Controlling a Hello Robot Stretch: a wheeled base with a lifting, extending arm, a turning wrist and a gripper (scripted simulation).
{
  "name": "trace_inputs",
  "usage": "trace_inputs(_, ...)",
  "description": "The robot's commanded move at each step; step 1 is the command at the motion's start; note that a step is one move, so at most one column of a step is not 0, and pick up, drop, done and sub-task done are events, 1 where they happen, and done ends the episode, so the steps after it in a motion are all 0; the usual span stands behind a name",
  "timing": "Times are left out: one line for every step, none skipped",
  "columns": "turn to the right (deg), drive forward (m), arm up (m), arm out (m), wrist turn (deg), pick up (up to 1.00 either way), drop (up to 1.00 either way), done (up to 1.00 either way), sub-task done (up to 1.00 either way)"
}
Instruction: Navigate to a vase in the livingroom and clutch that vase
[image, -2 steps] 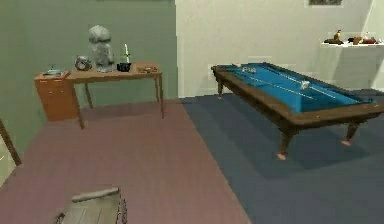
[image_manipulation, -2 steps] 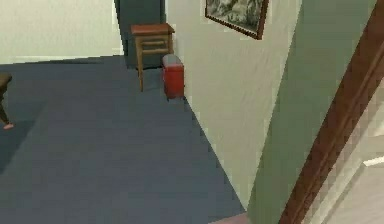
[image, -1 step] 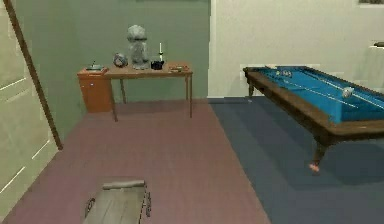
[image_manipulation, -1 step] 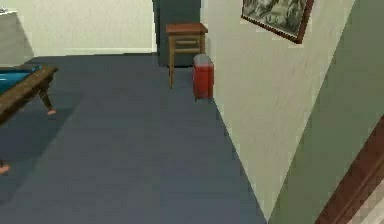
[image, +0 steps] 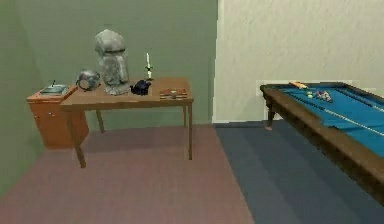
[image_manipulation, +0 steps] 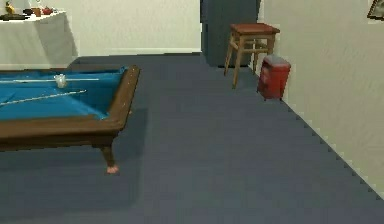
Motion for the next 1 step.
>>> trace_inputs(-3.0, 0.0, 0.0, 0.0, 0.0, 0.0, 0.0, 0.0, 0.0)
